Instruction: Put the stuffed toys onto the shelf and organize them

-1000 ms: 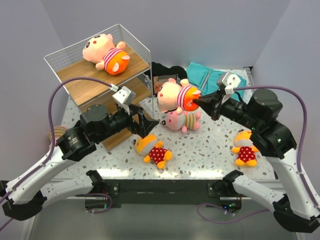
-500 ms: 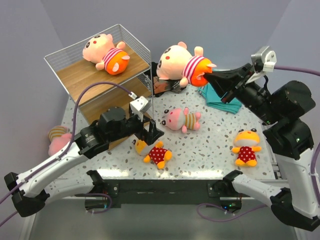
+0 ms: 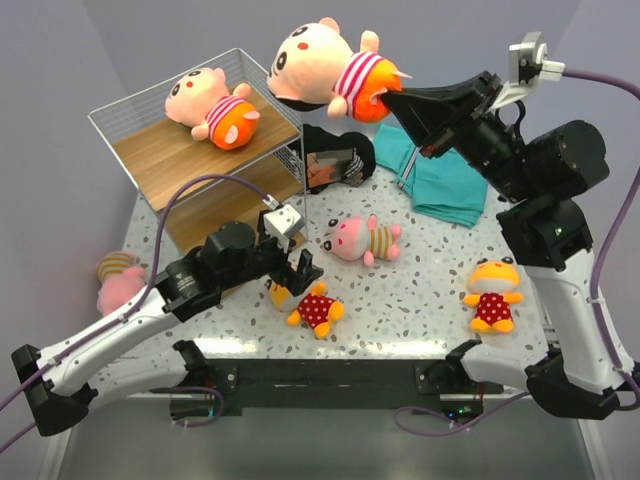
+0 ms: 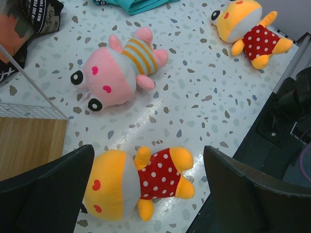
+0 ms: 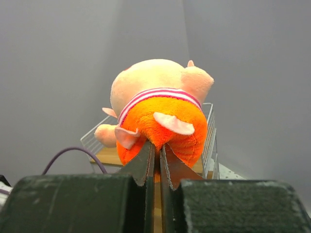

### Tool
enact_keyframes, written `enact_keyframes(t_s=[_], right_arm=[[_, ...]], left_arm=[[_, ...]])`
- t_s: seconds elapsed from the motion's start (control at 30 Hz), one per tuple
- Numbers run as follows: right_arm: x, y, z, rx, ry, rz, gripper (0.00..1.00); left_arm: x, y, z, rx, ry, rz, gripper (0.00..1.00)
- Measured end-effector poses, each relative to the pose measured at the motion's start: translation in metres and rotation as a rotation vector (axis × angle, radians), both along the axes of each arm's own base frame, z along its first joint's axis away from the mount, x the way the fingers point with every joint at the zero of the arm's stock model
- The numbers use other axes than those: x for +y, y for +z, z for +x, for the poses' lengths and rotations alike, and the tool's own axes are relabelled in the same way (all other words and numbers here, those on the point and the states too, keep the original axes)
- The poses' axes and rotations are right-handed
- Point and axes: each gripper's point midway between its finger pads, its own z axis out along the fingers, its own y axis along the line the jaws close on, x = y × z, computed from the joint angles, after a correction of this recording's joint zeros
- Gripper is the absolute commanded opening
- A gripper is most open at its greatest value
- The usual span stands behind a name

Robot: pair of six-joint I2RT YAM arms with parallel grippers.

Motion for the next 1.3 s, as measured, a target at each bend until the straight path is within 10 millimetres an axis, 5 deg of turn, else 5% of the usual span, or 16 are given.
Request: enact_keyframes(t_s=[0.27,0.47,1.03,1.17,1.3], right_arm=[[0.011,0.035,-0.003,-0.024,0.078,0.136,0.0],[0.058,0.036,-0.002,-0.001,0.139,0.15,0.0],[0.252,-0.034,-0.047,-0.066,0.032,-0.053,0.0],[0.28,-0.058,-0.041,-0.097,-0.066,-0.127,0.0],[0.287,-0.068,-0.021,-0.109,-0.168,-0.155,0.0]], left_arm=[[-0.003,-0.014,-0.004,0.014,-0.03,0.012,1.0],[-0.003,-0.023,-0.009,0.023,-0.061,0.03,1.0],[-0.014,-0.071,-0.014,0.14,-0.138,0.156,1.0],[-0.014,-0.08,-0.018,0.167,-0.153,0.184,1.0],[-0.013,-0.082,-0.02,0.175,-0.159,0.19,1.0]])
